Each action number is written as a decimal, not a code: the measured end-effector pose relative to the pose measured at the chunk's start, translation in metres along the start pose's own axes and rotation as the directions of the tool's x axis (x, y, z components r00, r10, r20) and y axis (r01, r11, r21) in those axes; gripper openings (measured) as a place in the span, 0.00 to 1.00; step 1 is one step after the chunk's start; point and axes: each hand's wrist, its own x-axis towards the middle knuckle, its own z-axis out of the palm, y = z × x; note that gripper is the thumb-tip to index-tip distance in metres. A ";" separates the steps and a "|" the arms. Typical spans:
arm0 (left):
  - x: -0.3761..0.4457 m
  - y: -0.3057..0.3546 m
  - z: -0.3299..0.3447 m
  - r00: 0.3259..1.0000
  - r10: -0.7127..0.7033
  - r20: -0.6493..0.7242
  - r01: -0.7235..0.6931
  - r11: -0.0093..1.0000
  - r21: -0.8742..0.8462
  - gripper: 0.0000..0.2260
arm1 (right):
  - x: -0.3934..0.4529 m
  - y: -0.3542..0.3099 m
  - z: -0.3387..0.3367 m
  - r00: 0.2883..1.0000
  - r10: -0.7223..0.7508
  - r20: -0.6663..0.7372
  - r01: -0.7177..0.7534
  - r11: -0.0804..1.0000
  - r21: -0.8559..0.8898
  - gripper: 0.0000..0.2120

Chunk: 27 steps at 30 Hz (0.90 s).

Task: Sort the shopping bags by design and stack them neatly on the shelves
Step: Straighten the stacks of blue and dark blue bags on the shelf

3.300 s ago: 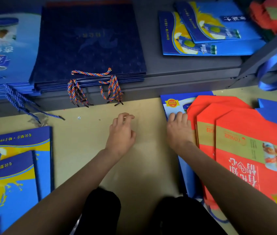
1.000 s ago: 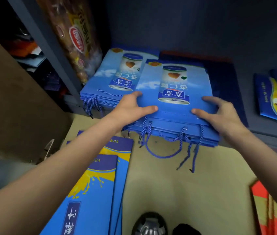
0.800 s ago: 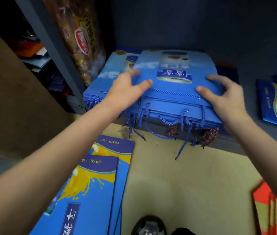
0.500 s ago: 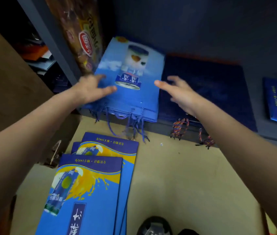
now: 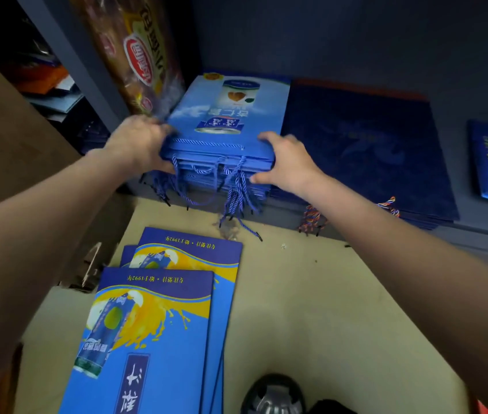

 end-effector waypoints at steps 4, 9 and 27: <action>-0.004 0.009 0.011 0.997 0.022 -0.074 -0.021 1.000 0.015 0.33 | 0.000 0.003 0.006 0.996 0.026 0.091 -0.025 1.000 -0.015 0.42; -0.017 0.008 0.018 0.952 -0.063 -0.299 0.010 0.984 -0.176 0.25 | 0.007 0.003 -0.005 0.993 0.092 -0.069 -0.045 0.864 0.502 0.34; -0.089 0.057 0.102 0.855 -0.030 -0.519 -0.140 0.948 -0.285 0.24 | -0.036 0.020 0.029 0.932 -0.132 -0.338 0.157 0.986 0.048 0.18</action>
